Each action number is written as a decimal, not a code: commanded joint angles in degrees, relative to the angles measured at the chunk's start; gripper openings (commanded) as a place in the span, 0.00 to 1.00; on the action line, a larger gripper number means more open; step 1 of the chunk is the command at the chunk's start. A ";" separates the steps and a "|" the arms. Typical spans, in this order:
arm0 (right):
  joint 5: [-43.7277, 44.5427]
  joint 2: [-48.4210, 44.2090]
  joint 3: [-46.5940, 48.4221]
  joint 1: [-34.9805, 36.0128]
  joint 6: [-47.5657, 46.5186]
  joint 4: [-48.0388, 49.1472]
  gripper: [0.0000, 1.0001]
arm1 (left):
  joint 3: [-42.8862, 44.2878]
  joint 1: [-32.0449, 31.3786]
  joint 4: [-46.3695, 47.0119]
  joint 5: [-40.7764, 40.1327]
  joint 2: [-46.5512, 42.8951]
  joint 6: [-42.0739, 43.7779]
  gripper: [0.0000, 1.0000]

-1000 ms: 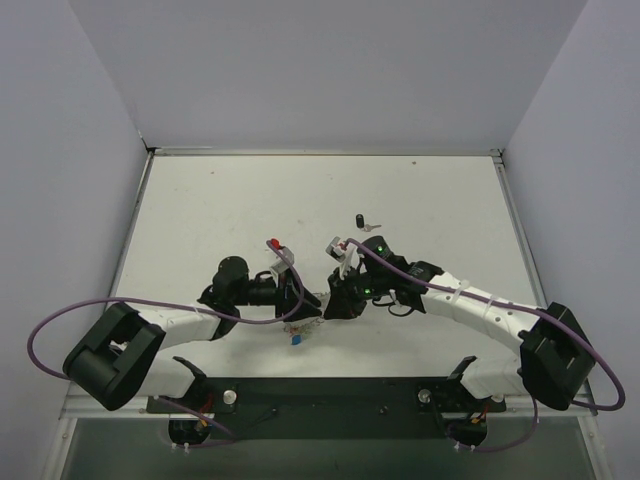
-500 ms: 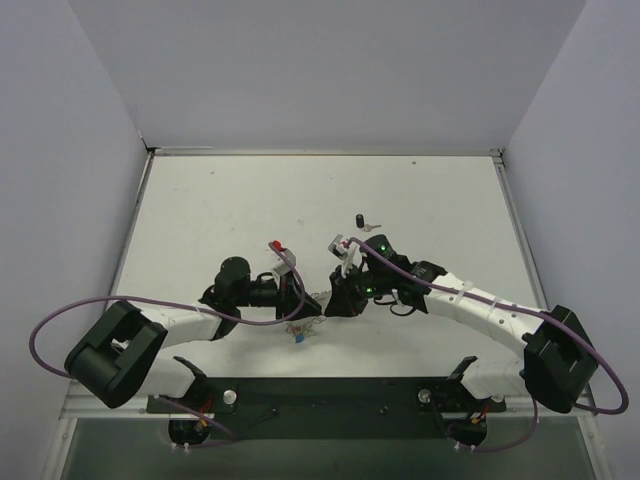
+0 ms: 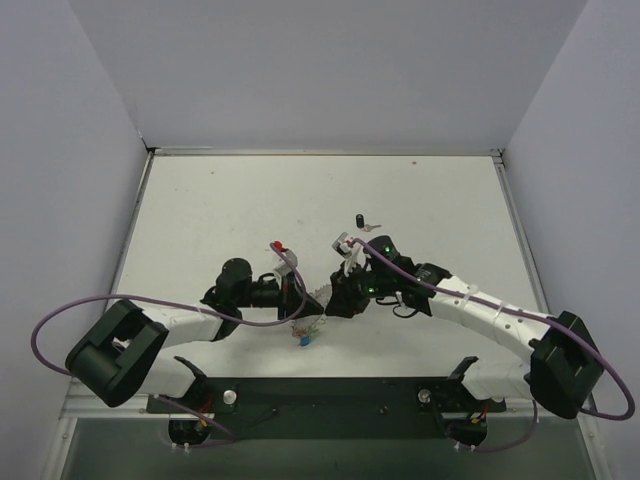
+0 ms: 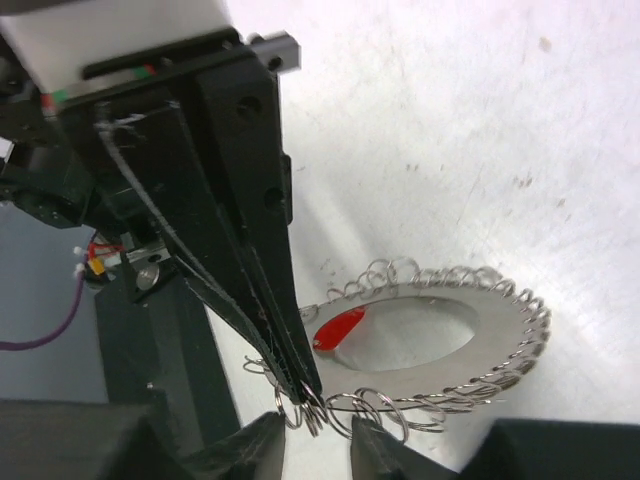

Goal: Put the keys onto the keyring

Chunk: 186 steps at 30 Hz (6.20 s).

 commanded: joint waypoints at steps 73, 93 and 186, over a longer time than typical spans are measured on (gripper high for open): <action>41.39 44.73 43.13 -17.09 -5.43 -13.46 0.60 | 0.60 -18.81 -35.52 -63.55 -37.65 32.49 0.00; 36.74 50.71 46.65 -19.90 -5.26 -13.29 0.36 | -2.57 -18.81 -31.39 -60.29 -34.64 30.91 0.00; 35.86 50.54 46.92 -12.17 9.33 -24.97 0.28 | -9.33 -18.37 -22.59 -57.31 -31.83 30.20 0.00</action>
